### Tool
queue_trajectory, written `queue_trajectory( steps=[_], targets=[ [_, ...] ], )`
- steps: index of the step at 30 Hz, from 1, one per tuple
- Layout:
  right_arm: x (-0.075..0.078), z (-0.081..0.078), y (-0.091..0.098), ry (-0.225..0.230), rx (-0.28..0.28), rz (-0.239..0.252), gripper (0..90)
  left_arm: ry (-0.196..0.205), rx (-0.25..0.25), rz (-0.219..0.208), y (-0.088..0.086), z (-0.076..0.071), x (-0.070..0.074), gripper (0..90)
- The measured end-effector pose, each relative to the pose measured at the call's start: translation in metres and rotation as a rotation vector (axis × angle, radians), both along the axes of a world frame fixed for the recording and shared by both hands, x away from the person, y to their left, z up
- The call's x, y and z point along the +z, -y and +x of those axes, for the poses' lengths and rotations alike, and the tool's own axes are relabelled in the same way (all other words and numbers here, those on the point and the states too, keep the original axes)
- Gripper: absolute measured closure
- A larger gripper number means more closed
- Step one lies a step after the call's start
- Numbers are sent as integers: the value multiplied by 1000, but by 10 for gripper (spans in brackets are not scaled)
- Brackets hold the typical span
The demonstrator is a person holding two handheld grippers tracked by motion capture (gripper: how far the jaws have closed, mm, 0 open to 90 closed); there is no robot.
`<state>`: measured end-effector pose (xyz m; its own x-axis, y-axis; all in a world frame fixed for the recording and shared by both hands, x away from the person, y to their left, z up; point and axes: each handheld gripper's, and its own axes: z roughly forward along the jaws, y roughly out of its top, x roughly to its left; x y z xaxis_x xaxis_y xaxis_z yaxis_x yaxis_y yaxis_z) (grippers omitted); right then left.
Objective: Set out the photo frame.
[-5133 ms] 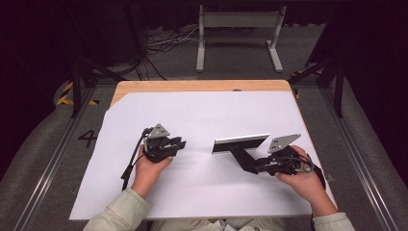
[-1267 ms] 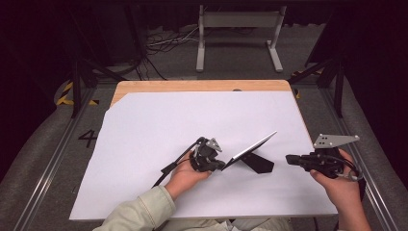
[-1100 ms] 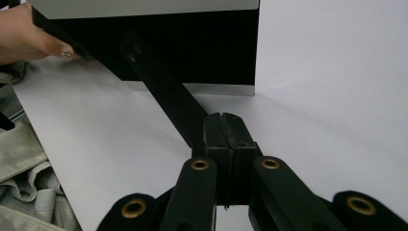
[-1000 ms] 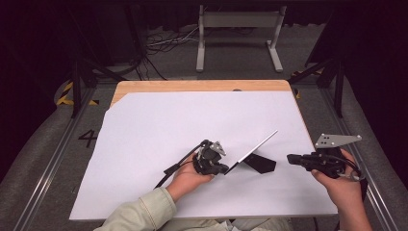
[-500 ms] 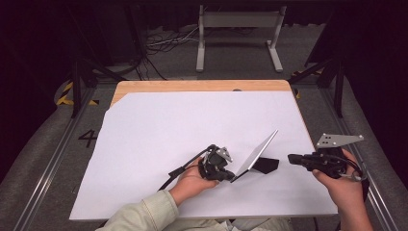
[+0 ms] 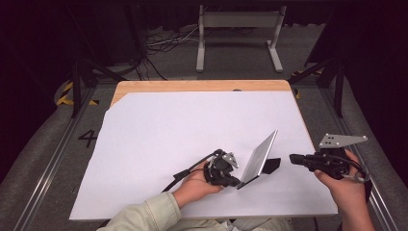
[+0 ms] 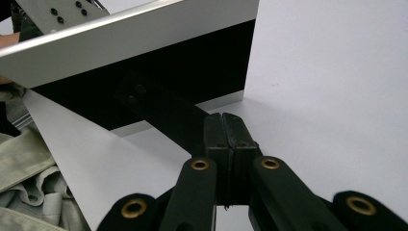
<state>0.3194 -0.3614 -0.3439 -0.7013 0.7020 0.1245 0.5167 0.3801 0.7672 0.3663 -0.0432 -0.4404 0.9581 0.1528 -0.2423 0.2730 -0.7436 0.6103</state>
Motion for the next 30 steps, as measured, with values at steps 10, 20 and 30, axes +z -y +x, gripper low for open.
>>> queue_trajectory(
  steps=[10, 20, 30],
  targets=[
    [2, -5, 6, 2, -23, 6, 900, 1, -79, -2, 19, -10, 0, 900],
    [5, -8, 9, 4, -37, 16, 900, -1, -130, -7, 41, -19, 0, 900],
    [7, -9, 12, 3, -47, 27, 900, -1, -147, -20, 62, -22, -1, 900]
  ],
)
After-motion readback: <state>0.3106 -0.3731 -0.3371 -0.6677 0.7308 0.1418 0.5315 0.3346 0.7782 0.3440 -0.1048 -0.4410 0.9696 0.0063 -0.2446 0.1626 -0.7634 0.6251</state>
